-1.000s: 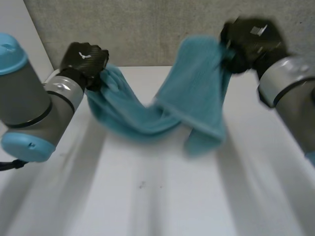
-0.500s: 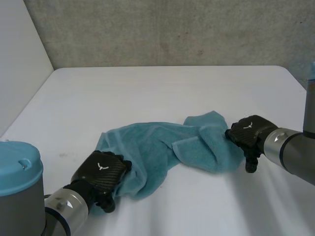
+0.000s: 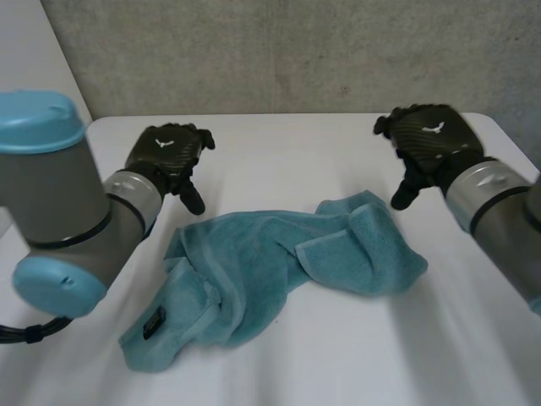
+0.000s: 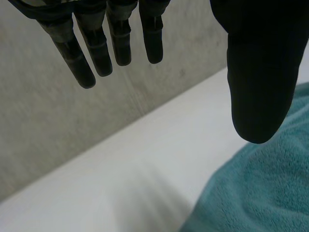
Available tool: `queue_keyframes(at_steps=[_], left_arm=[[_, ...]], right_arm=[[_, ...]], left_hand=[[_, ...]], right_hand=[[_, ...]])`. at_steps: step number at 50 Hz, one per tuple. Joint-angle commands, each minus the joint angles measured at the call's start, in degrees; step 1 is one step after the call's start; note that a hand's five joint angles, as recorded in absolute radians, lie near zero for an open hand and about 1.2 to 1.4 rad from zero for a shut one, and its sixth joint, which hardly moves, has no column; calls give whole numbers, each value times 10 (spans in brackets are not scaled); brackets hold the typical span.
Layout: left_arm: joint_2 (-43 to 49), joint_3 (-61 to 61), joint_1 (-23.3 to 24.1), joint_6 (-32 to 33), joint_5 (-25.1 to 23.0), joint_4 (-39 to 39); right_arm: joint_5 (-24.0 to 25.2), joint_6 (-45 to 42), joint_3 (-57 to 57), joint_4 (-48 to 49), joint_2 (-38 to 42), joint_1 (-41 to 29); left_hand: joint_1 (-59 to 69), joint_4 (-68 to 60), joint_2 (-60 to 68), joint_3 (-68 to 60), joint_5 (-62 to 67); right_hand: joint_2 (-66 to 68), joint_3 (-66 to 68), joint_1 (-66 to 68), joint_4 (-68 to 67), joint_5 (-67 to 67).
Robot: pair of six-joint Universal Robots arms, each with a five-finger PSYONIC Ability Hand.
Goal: Fold the laundry
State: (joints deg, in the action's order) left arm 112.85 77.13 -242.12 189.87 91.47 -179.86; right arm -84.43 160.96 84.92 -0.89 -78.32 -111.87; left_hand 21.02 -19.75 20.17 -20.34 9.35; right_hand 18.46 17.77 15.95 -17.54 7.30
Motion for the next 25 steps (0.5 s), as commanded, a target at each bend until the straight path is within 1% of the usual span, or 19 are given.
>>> queue_keyframes(at_steps=[1, 4, 10, 15, 21, 25], left_arm=[[111, -95, -5, -13, -3, 77], [133, -110, -12, -11, -5, 87], [181, -139, -32, -6, -6, 91], [211, -147, -53, 9, -7, 96], [222, -146, -57, 16, -37, 111], [226, -146, -57, 16, -44, 115]], right_arm=[[-2, -5, -65, -75, 92, -46], [-2, -10, -103, -122, 130, -54], [-2, -42, -131, -137, 171, -54], [-7, -100, -137, -138, 204, -54], [-28, -133, -141, -138, 217, -55], [-40, -137, -146, -136, 219, -54]], left_hand=[[-7, -6, 1, 0, 10], [-12, -1, -4, 5, 5], [-14, 1, -5, 7, 3], [-9, -4, 0, 2, 8], [40, -53, 48, -47, 57], [57, -69, 65, -64, 73]], right_hand=[[-42, -35, -17, 32, -30], [-70, -63, -45, 61, -59], [-65, -58, -40, 56, -54], [-55, -48, -30, 46, -44], [-43, -36, -18, 34, -32], [-12, -5, 14, 2, 0]])
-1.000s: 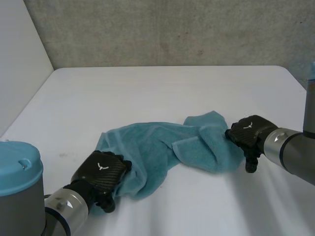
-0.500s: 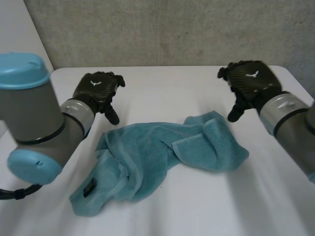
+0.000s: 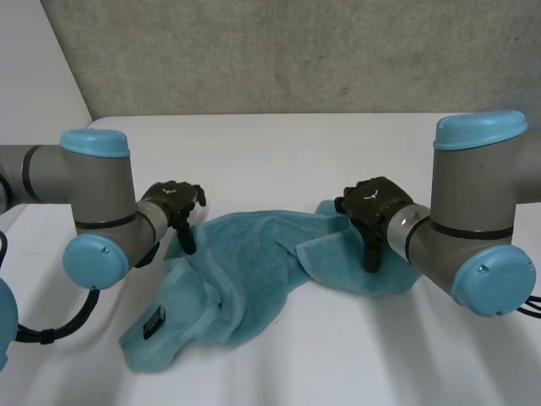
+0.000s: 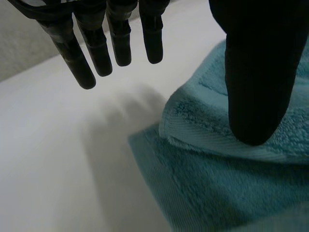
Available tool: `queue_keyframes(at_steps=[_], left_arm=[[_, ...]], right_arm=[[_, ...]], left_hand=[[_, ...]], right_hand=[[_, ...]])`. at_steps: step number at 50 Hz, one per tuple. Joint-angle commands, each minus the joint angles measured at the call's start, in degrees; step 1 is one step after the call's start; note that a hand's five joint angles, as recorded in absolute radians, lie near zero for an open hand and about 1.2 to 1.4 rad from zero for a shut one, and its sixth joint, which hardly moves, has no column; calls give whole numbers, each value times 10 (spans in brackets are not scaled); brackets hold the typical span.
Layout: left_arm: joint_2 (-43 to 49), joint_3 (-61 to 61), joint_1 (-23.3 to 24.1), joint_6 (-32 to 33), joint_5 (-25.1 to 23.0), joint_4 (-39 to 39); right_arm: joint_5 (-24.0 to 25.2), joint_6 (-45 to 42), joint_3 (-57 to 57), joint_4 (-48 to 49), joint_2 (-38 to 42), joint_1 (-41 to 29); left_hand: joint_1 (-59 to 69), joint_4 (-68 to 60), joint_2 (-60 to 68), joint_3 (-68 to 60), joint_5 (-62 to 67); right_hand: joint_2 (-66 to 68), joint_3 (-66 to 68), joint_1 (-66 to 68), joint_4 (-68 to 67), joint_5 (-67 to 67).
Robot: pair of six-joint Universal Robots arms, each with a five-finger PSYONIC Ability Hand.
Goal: Fold the laundry
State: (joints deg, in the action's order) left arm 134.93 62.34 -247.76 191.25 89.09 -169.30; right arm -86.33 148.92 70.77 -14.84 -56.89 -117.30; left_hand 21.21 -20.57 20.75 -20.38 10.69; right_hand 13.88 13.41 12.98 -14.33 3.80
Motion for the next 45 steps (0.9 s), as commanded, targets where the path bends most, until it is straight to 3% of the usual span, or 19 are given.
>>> queue_keyframes(at_steps=[1, 10, 14, 20, 24, 25, 30, 32, 33, 39, 41, 43, 45], left_arm=[[6, 1, -1, 2, -21, 9], [16, -10, -1, 3, -22, 8], [27, -9, -1, 4, -23, 9], [31, -9, -1, 18, -17, 9], [30, -12, -1, 21, -15, 8], [30, -13, -1, 22, -14, 8], [24, -13, -1, 22, -13, 5], [21, -13, -1, 24, -13, -4], [18, -14, -1, 25, -10, -12], [-31, -44, -1, 57, 28, -159], [-63, -59, -1, 65, 41, -236], [-77, -61, -1, 67, 46, -262], [-127, -60, -4, 66, 69, -357]], right_arm=[[-23, -17, -5, 3, 5, 1], [-25, -27, -3, 2, 4, 0], [-26, -42, 2, 1, 6, 2], [-28, -71, 10, 1, 6, 8], [-25, -75, 8, 2, 5, 8], [-25, -75, 7, 2, 2, 8], [-25, -77, -4, 9, -2, 8], [-24, -77, -18, 20, -2, 9], [-24, -77, -26, 28, -2, 9], [-24, -78, -97, 170, -3, 15], [-24, -74, -131, 268, -8, 28], [-18, -70, -140, 336, -17, 39], [-8, -67, -135, 426, -41, 49]], left_hand=[[63, -70, 68, -72, 68], [136, -142, 140, -144, 141], [238, -244, 243, -246, 243], [198, -204, 203, -206, 203], [189, -196, 194, -198, 195], [194, -201, 199, -203, 200], [404, -411, 409, -413, 409], [584, -590, 589, -592, 589], [588, -594, 592, -596, 593], [588, -594, 592, -596, 593], [588, -594, 592, -596, 593], [588, -594, 592, -596, 593], [588, -594, 592, -596, 593]], right_hand=[[46, 51, 55, -42, 47], [211, 216, 220, -206, 212], [268, 273, 277, -264, 269], [332, 337, 341, -327, 333], [522, 526, 531, -517, 522], [649, 653, 658, -644, 649], [661, 666, 670, -657, 662], [661, 666, 670, -657, 662], [661, 666, 670, -657, 662], [661, 666, 670, -657, 662], [661, 666, 670, -657, 662], [661, 666, 670, -657, 662], [661, 666, 670, -657, 662]])
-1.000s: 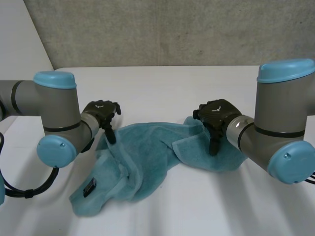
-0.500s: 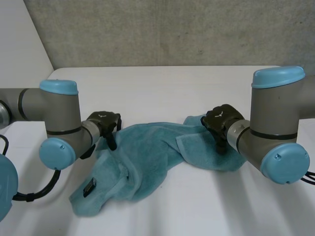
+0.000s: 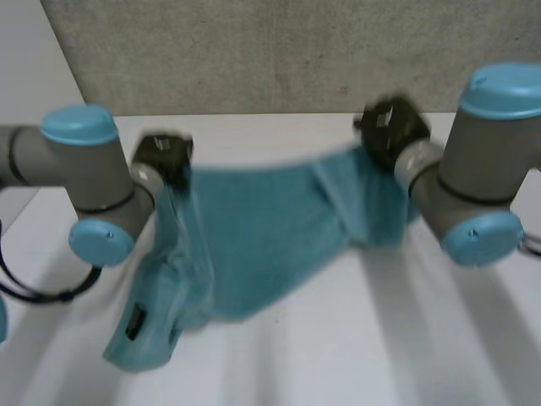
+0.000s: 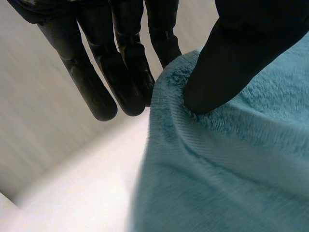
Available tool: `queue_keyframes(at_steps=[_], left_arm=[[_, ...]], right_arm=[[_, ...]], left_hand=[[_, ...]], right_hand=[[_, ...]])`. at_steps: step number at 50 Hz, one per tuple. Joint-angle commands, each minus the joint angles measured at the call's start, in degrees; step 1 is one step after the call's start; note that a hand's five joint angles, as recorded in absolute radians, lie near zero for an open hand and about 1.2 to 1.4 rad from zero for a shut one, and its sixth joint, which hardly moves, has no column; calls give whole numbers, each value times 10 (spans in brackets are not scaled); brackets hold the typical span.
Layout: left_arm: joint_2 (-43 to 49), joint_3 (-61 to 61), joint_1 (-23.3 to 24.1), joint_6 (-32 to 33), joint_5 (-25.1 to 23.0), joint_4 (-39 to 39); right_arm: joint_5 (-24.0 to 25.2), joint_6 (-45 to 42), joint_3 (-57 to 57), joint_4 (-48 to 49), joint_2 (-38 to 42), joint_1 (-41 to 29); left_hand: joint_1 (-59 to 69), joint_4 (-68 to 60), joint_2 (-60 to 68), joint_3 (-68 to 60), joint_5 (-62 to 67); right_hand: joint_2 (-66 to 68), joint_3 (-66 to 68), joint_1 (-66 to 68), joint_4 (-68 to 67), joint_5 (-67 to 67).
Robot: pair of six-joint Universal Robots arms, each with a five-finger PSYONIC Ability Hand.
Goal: Fold the laundry
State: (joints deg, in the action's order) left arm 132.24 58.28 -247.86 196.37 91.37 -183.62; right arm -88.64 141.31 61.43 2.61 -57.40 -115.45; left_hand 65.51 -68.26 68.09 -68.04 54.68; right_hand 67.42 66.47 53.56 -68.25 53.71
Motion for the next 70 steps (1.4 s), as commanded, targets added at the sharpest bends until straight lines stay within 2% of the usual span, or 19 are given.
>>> queue_keyframes(at_steps=[1, 3, 9, 14, 21, 22, 24, 25, 26, 28, 30, 34, 39, 45, 49, 55, 58, 64, 70], left_arm=[[-111, -17, -3, 14, 50, -231], [-132, -5, -3, 14, 52, -247], [-185, 96, -3, 11, 48, -228], [-191, 190, 0, 10, 47, -199], [-191, 318, -3, 10, 45, -162], [-191, 330, -3, 11, 44, -161], [-192, 349, -1, 11, 43, -161], [-192, 349, -1, 11, 43, -161], [-193, 361, 2, 12, 43, -161], [-197, 371, 4, 12, 43, -161], [-209, 369, 4, 12, 43, -161], [-226, 361, 2, 12, 43, -161], [-230, 352, 4, 11, 43, -161], [-238, 351, 4, 11, 43, -161], [-238, 348, 4, 11, 42, -161], [-238, 347, 4, 11, 41, -161], [-238, 347, 4, 11, 41, -161], [-238, 348, 3, 11, 42, -160], [-238, 348, -2, 10, 41, -160]], right_arm=[[20, 9, -36, 277, -46, 31], [42, 16, -10, 323, -72, 36], [127, 78, 90, 317, -93, 76], [233, 124, 197, 257, -98, 123], [356, 93, 292, 150, -105, 197], [387, 64, 309, 118, -105, 216], [411, 26, 319, 83, -105, 234], [422, -4, 321, 56, -106, 245], [422, -4, 321, 56, -106, 245], [423, -73, 309, -19, -112, 272], [408, -81, 278, -82, -118, 284], [404, -32, 267, -97, -142, 282], [399, 224, 281, -52, -223, 278], [364, 370, 300, -40, -285, 279], [294, 442, 312, -47, -294, 274], [244, 484, 317, -47, -319, 259], [228, 489, 318, -45, -330, 261], [203, 487, 326, -50, -333, 260], [180, 484, 376, -52, -326, 255]], left_hand=[[145, -117, 119, -120, 153], [145, -117, 119, -120, 153], [145, -117, 119, -120, 153], [145, -117, 119, -120, 153], [145, -117, 119, -120, 153], [145, -117, 119, -120, 153], [145, -117, 119, -120, 153], [145, -117, 119, -120, 153], [145, -117, 119, -120, 153], [145, -117, 119, -120, 153], [145, -117, 119, -120, 153], [145, -117, 119, -120, 153], [145, -117, 119, -120, 153], [145, -117, 119, -120, 153], [145, -117, 119, -120, 153], [145, -117, 119, -120, 153], [145, -117, 119, -120, 153], [145, -117, 119, -120, 153], [145, -117, 119, -120, 153]], right_hand=[[126, 135, 264, -117, 163], [126, 135, 264, -117, 163], [126, 135, 264, -117, 163], [126, 135, 264, -117, 163], [126, 135, 264, -117, 163], [35, 44, 173, -27, 72], [-123, -114, 15, 132, -86], [-249, -240, -111, 257, -212], [-250, -241, -112, 259, -213], [-451, -442, -313, 460, -414], [-454, -444, -315, 462, -417], [-449, -439, -310, 457, -412], [-489, -480, -351, 497, -452], [-493, -483, -354, 501, -456], [-488, -478, -349, 496, -450], [-476, -466, -337, 484, -439], [-424, -414, -285, 432, -387], [-565, -555, -426, 573, -528], [-574, -565, -436, 583, -537]])
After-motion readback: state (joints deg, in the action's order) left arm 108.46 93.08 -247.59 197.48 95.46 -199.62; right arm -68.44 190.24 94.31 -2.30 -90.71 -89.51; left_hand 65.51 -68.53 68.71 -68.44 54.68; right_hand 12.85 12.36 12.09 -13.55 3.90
